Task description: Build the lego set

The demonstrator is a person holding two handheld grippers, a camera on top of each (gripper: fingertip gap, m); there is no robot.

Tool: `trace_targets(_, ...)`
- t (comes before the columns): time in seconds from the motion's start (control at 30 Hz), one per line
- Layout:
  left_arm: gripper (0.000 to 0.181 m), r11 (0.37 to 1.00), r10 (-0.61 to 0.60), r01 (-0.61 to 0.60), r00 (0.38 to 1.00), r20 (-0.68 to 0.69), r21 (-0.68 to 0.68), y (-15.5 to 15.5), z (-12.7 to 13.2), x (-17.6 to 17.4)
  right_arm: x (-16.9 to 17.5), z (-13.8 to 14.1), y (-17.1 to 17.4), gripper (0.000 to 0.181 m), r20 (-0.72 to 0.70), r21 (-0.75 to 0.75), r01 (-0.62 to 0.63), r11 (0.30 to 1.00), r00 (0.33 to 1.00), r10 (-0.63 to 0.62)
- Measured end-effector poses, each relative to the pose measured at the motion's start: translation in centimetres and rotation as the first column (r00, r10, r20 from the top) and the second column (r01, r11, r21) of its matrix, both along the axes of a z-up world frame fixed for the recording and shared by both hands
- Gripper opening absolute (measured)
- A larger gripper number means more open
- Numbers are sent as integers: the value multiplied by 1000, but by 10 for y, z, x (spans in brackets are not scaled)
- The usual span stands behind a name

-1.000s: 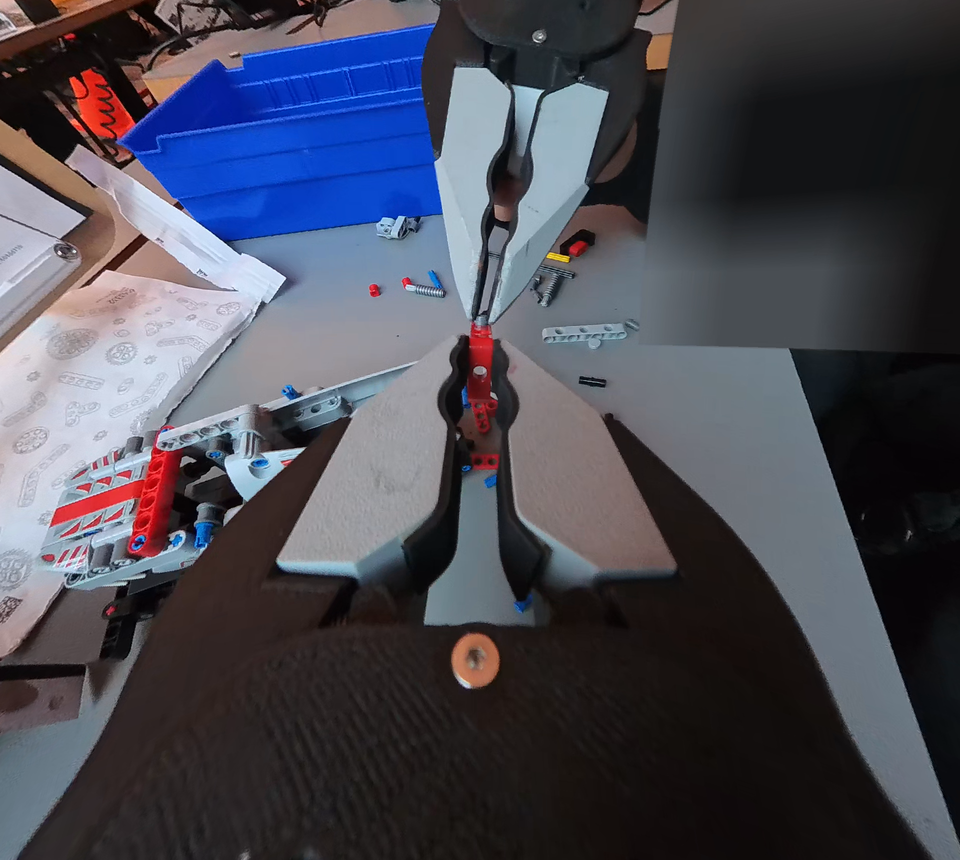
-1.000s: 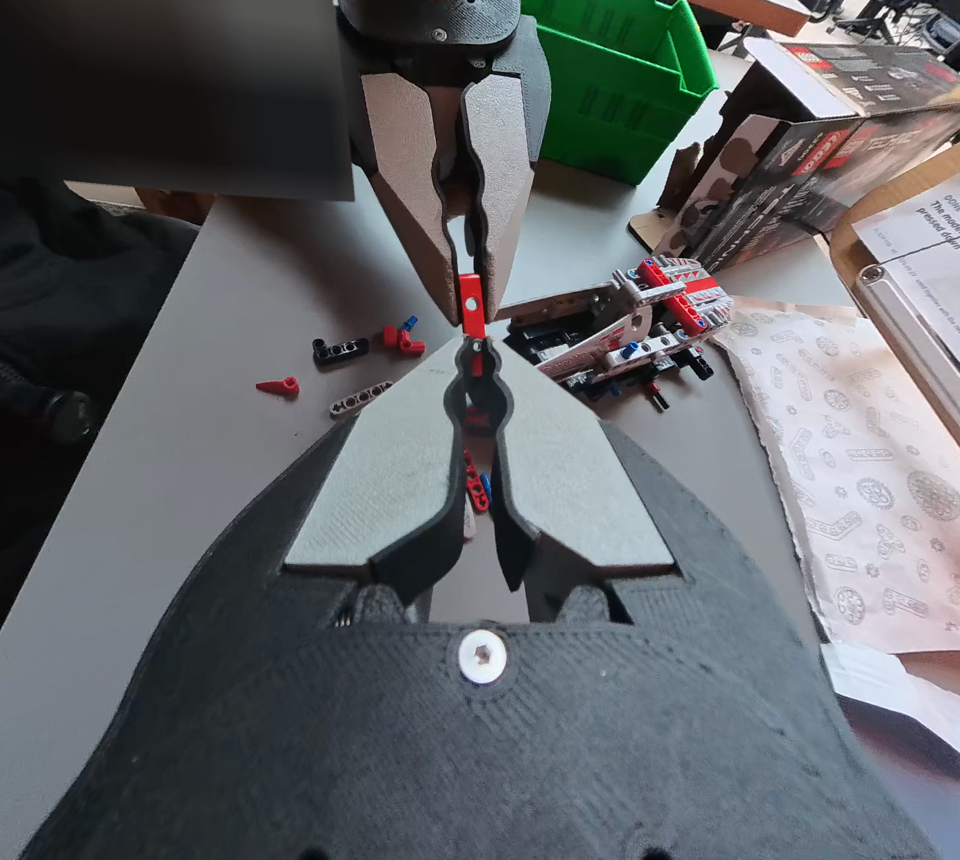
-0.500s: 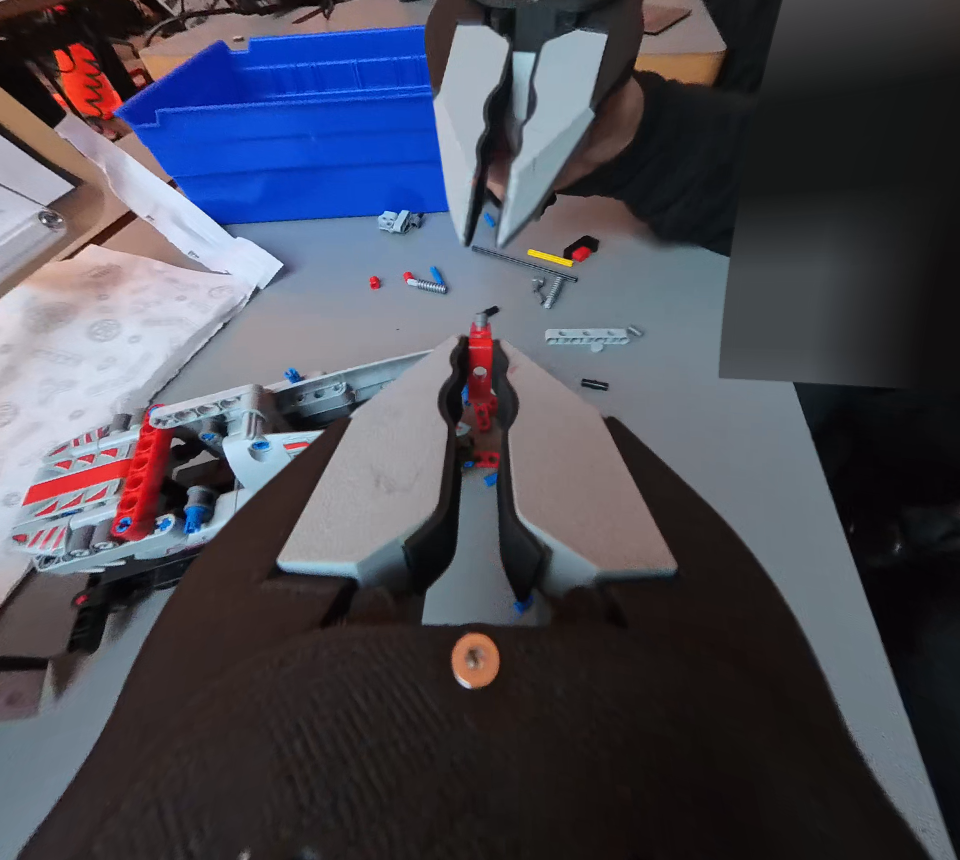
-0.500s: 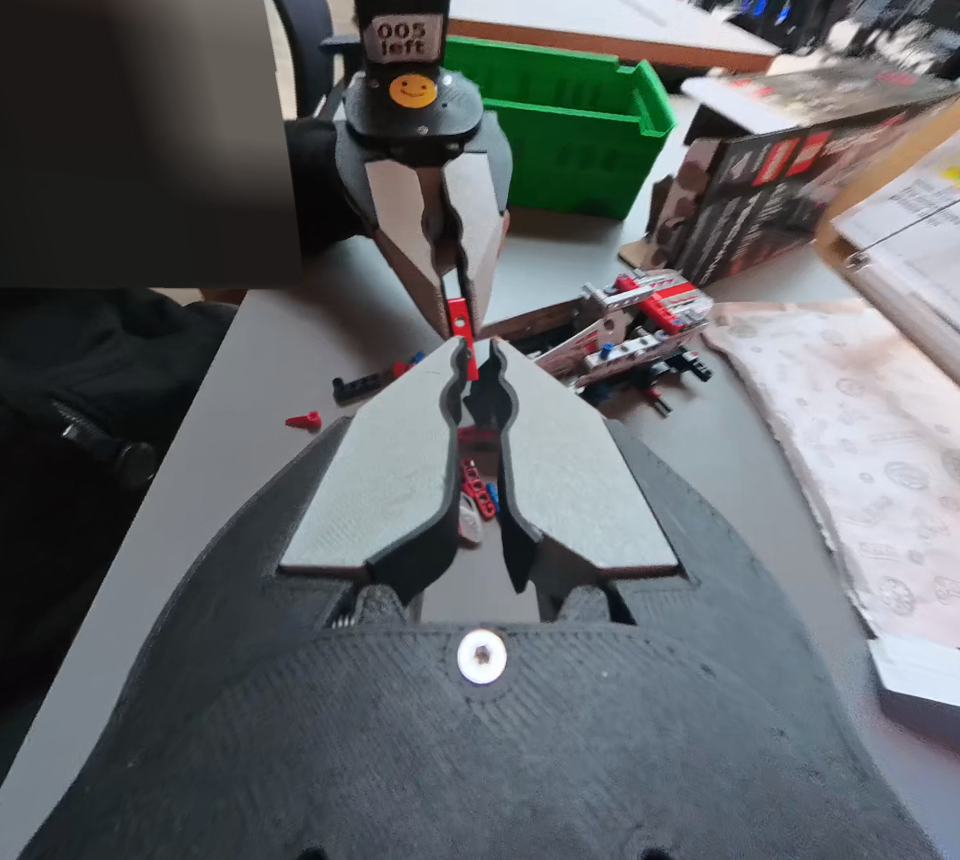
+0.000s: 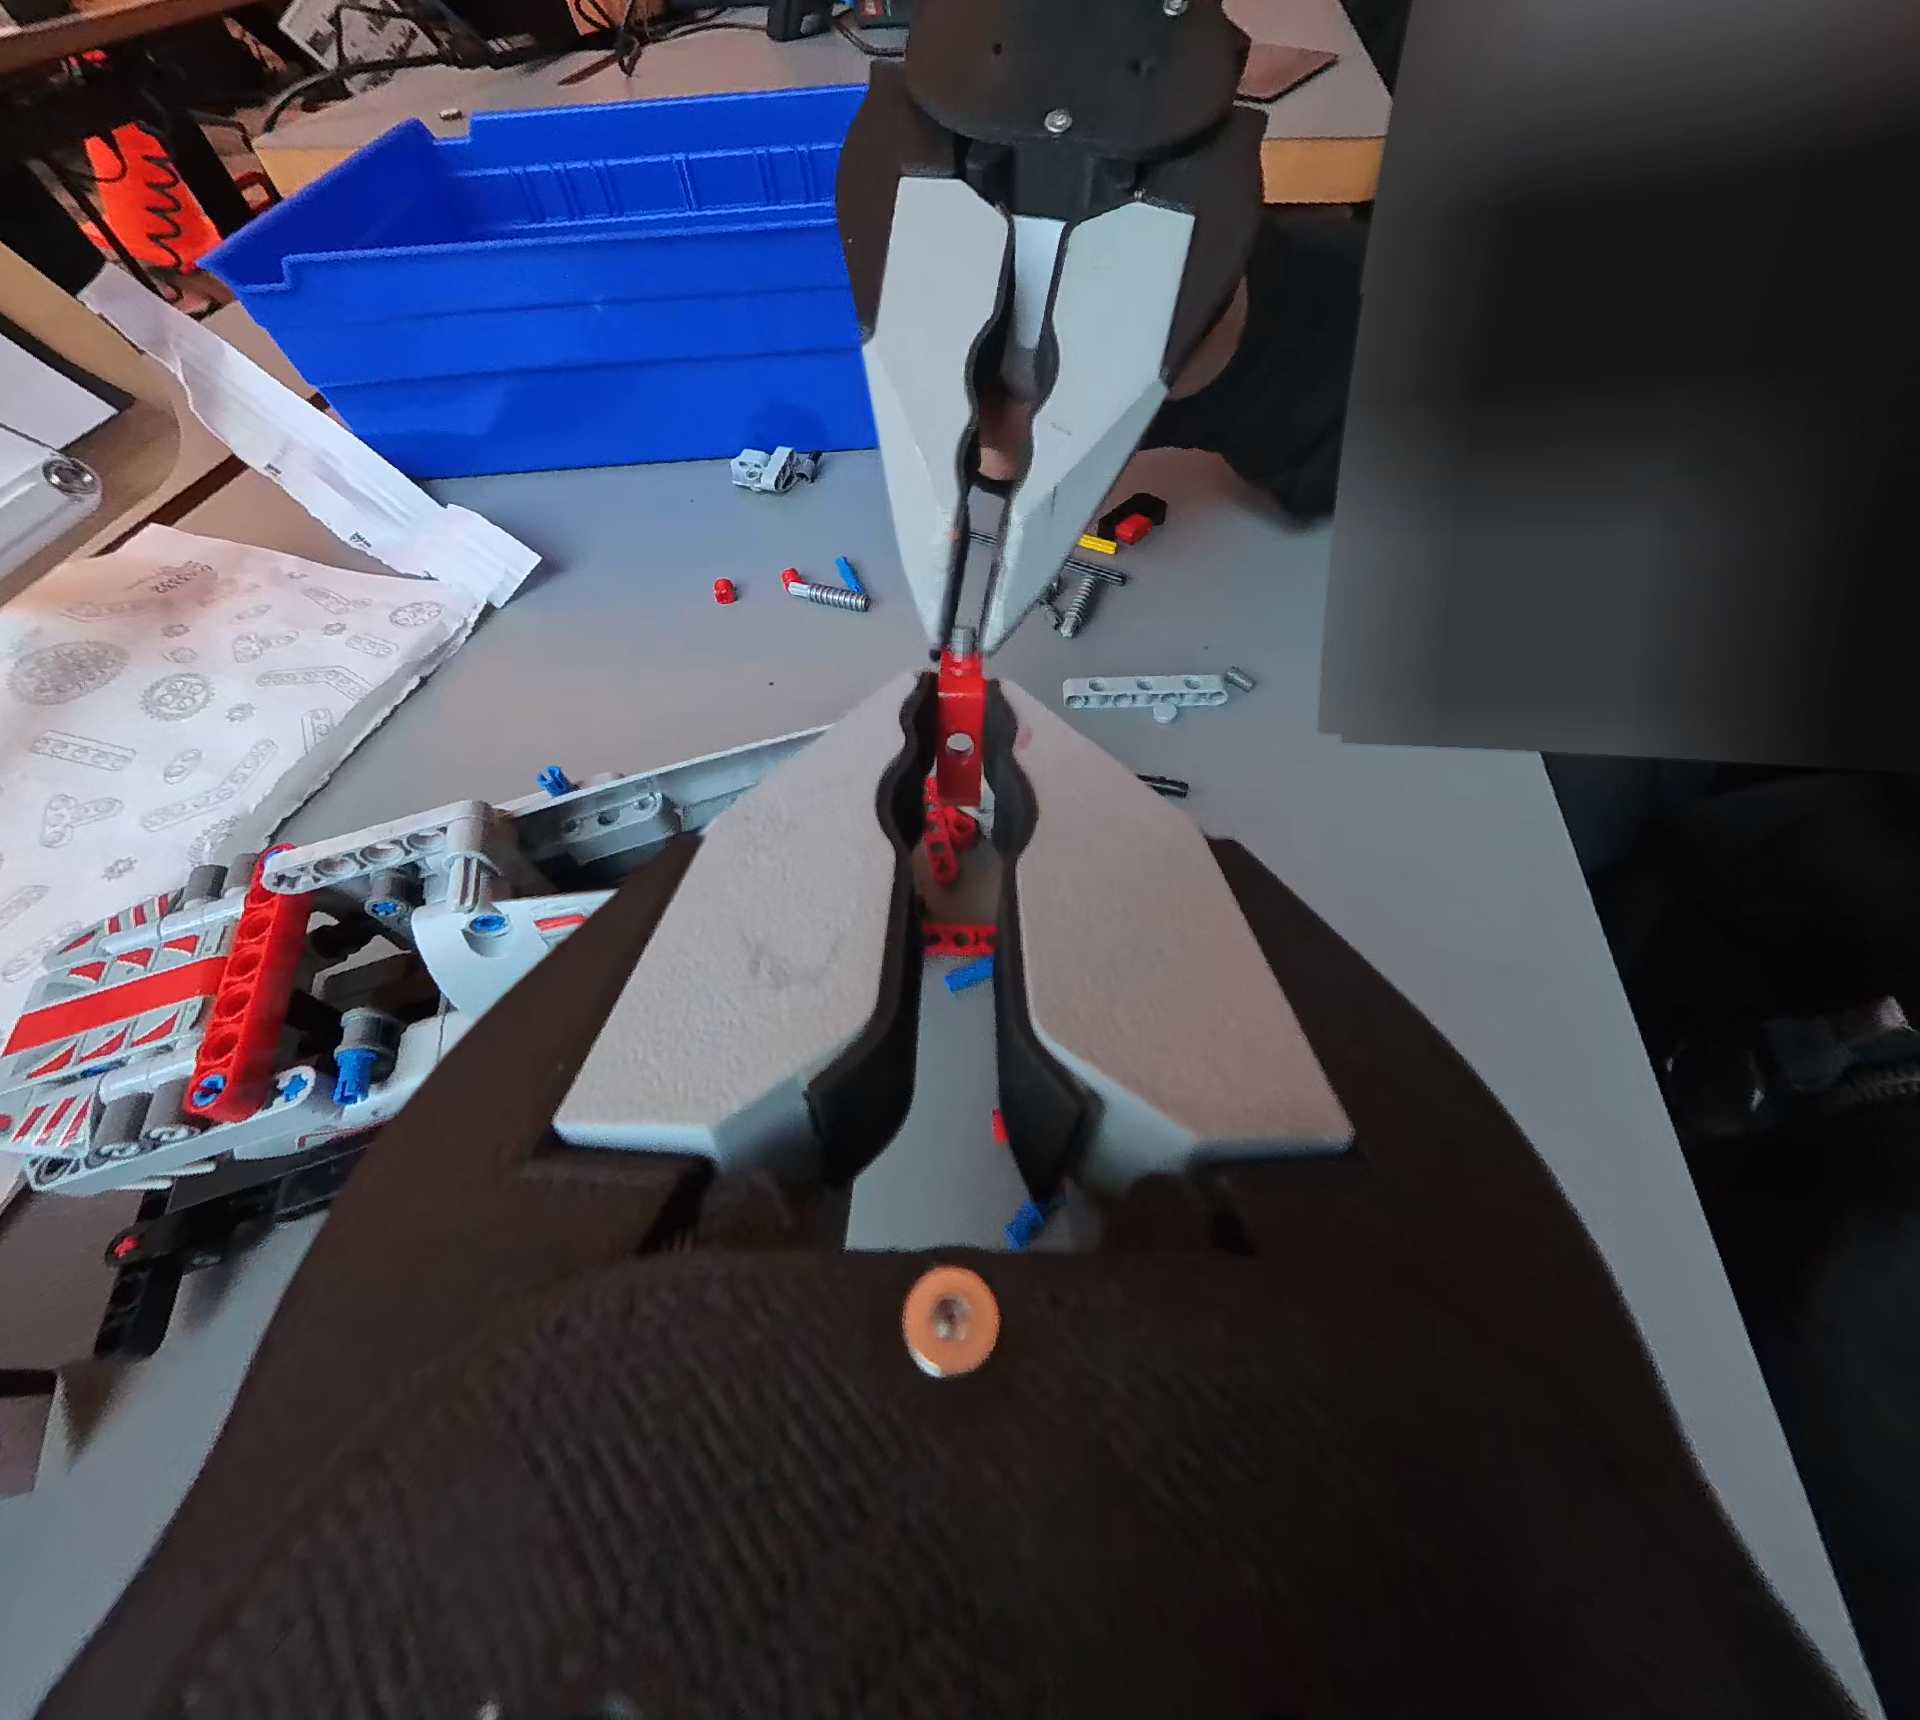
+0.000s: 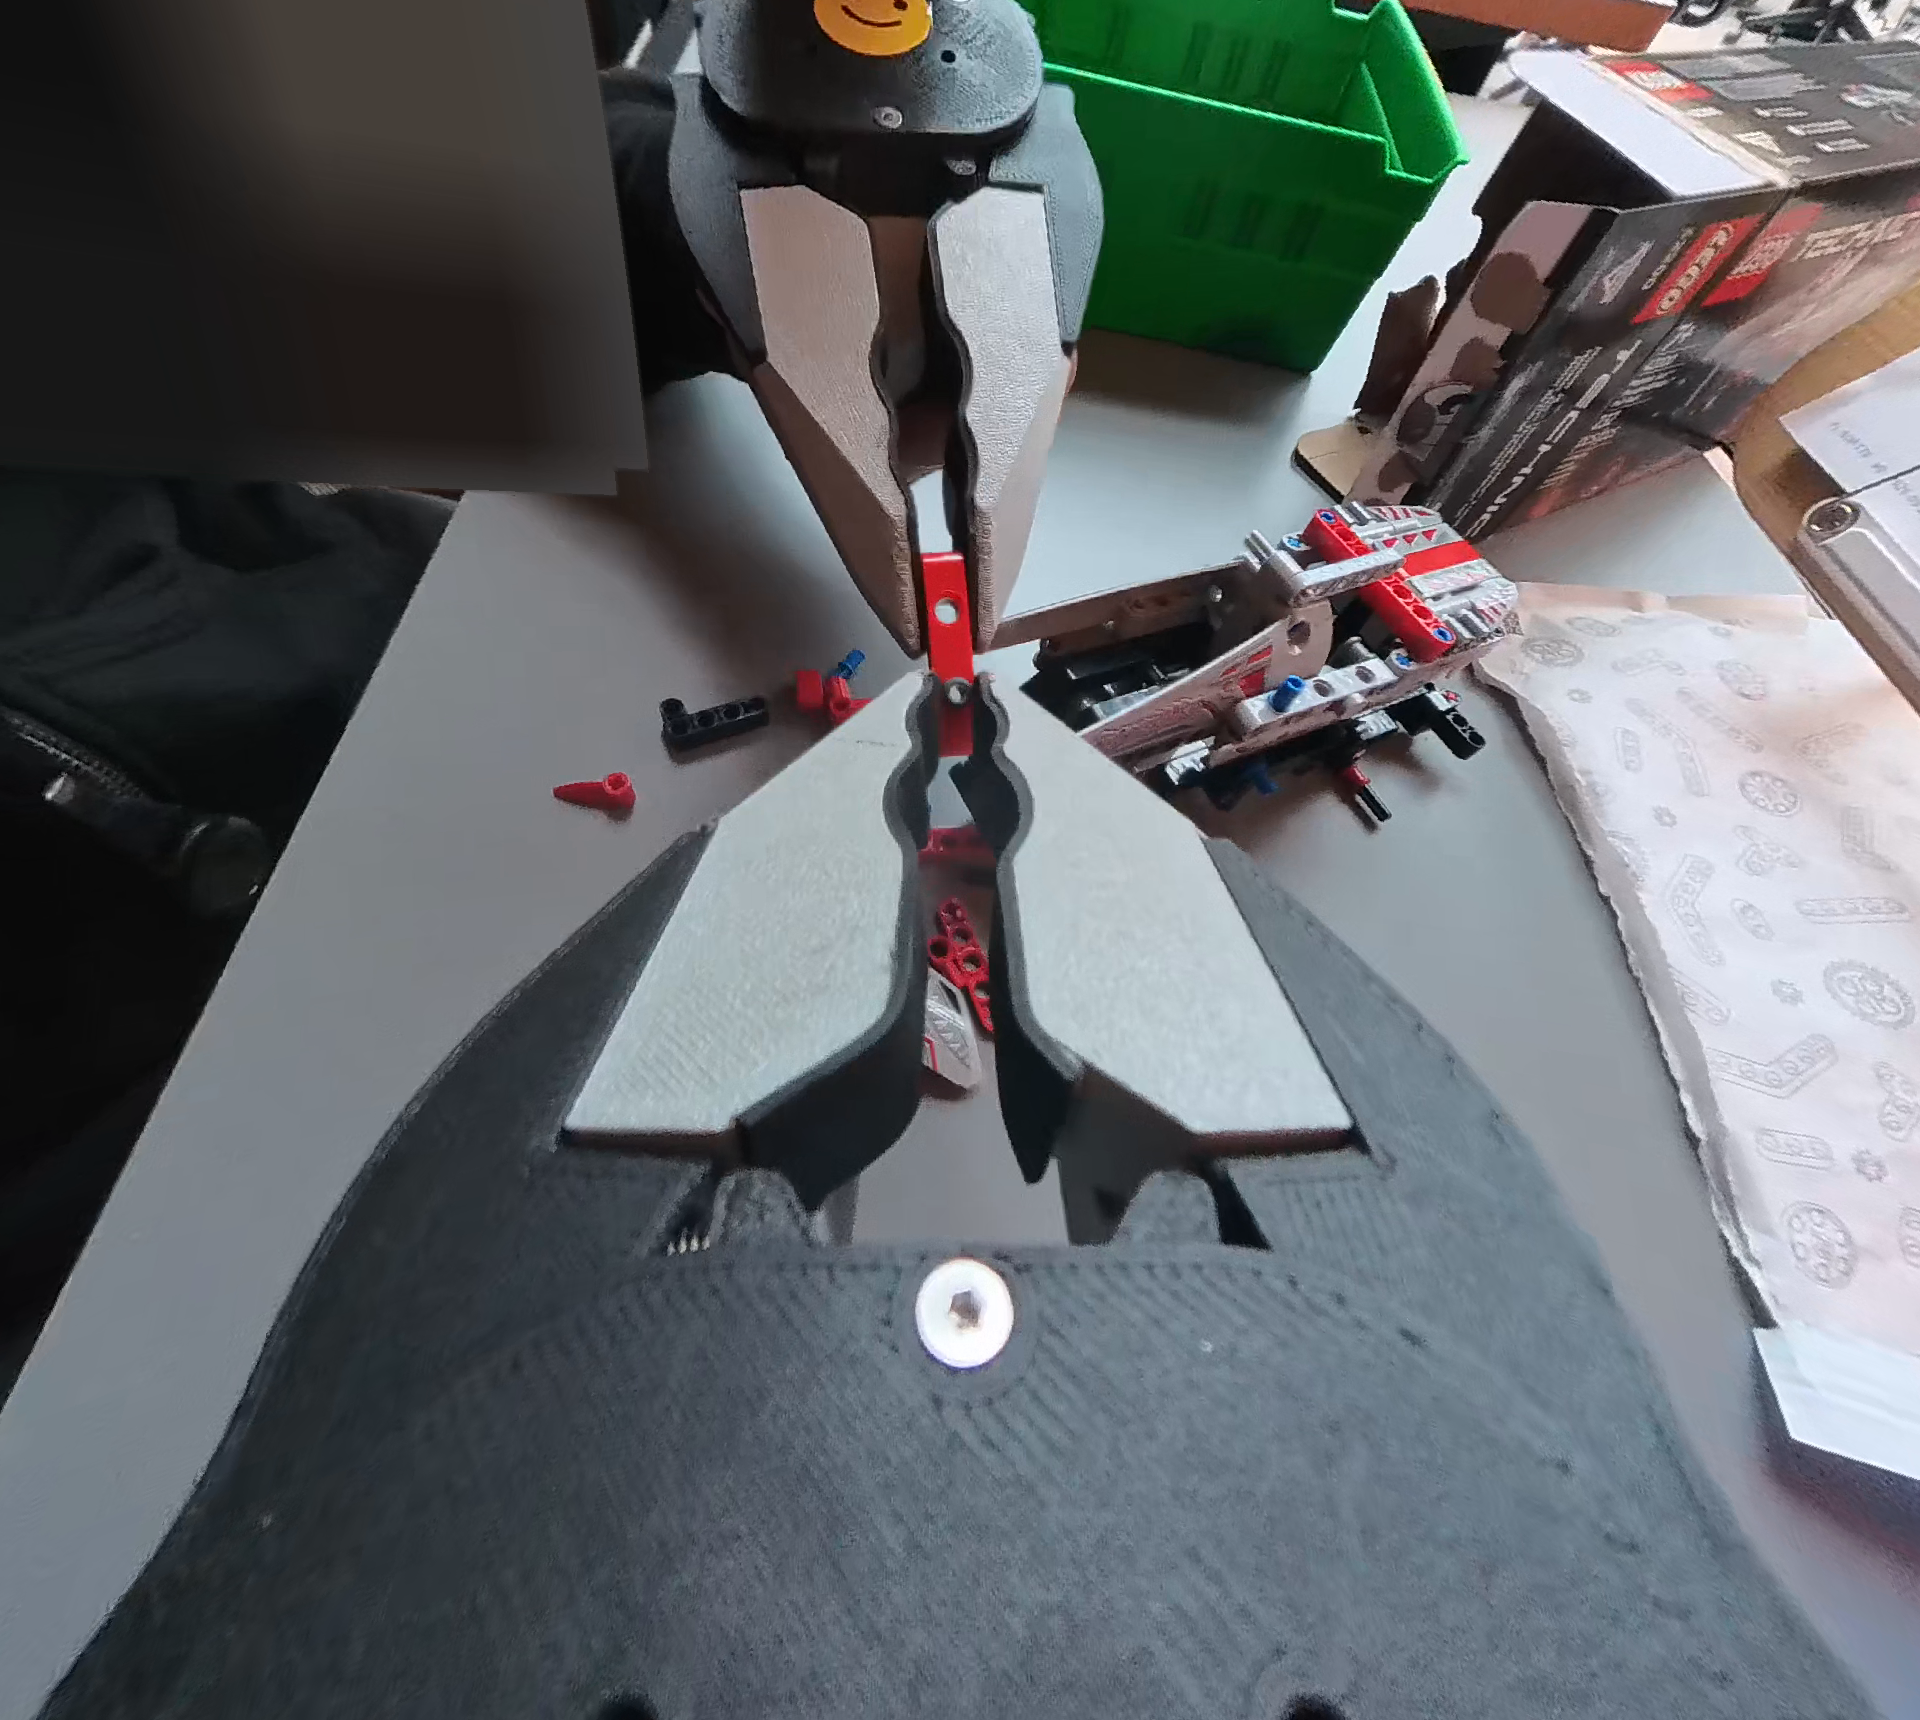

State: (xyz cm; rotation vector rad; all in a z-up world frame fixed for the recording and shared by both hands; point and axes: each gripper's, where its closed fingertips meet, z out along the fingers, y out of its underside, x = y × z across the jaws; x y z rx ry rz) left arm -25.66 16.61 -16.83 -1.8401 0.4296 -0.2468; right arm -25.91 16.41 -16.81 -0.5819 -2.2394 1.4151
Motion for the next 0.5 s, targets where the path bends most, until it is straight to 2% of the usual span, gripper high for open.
trace_targets(0.33,6,999,25,-23,999,43,-26,-1,2,-5,-5,10,3,0,-4,-78,24,997,1000,-25)
trace_targets(0.4,6,992,68,-74,996,-60,-104,-1,-21,-17,-3,33,13,0,-51,-193,32,981,998,-42)
trace_targets(0.43,5,993,45,-47,999,-18,-105,-2,-21,-13,-1,46,22,0,-67,-248,36,968,996,-54)
trace_targets(0.5,6,999,-29,34,993,111,-40,-3,-2,1,1,57,40,0,-68,-296,60,953,994,-84)
